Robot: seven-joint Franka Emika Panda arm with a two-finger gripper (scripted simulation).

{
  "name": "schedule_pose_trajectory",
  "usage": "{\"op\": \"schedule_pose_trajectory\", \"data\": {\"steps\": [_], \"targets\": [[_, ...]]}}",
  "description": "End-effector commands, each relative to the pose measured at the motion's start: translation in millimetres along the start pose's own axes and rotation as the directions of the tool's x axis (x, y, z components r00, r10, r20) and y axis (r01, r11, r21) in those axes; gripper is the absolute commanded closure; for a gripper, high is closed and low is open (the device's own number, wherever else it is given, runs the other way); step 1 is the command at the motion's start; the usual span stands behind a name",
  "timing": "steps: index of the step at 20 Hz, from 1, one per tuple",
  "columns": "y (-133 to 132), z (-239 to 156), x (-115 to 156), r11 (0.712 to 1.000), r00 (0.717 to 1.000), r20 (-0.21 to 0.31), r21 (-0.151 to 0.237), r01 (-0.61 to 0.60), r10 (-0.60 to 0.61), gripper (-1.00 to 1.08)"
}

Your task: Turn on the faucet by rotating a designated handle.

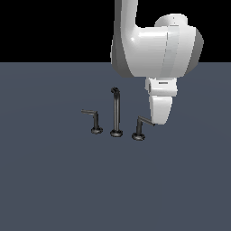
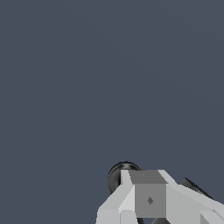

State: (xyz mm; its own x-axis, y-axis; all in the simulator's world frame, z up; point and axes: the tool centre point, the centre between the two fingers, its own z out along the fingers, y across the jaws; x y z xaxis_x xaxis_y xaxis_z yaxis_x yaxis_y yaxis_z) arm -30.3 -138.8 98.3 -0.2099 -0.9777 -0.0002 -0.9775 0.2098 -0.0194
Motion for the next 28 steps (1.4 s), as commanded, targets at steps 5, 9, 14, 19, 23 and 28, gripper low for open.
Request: {"op": "schedule_pose_trajectory", "data": {"steps": [5, 9, 14, 19, 23, 28], "targets": [[30, 0, -5, 1.0, 1.0, 0.0, -0.018, 0.0, 0.0, 1.08], [31, 0, 0, 1.0, 1.0, -0.002, -0.012, -0.011, 0.011, 1.08], [43, -1, -22, 1.0, 1.0, -0.001, -0.016, -0.006, 0.006, 1.08], [56, -1, -45, 1.0, 1.0, 0.0, -0.019, -0.002, 0.002, 1.08], [50, -1, -37, 0.999, 1.0, -0.004, -0.016, -0.027, 0.027, 1.08], [45, -1, -68, 1.0, 1.0, -0.002, -0.018, -0.013, 0.013, 1.08]]}}
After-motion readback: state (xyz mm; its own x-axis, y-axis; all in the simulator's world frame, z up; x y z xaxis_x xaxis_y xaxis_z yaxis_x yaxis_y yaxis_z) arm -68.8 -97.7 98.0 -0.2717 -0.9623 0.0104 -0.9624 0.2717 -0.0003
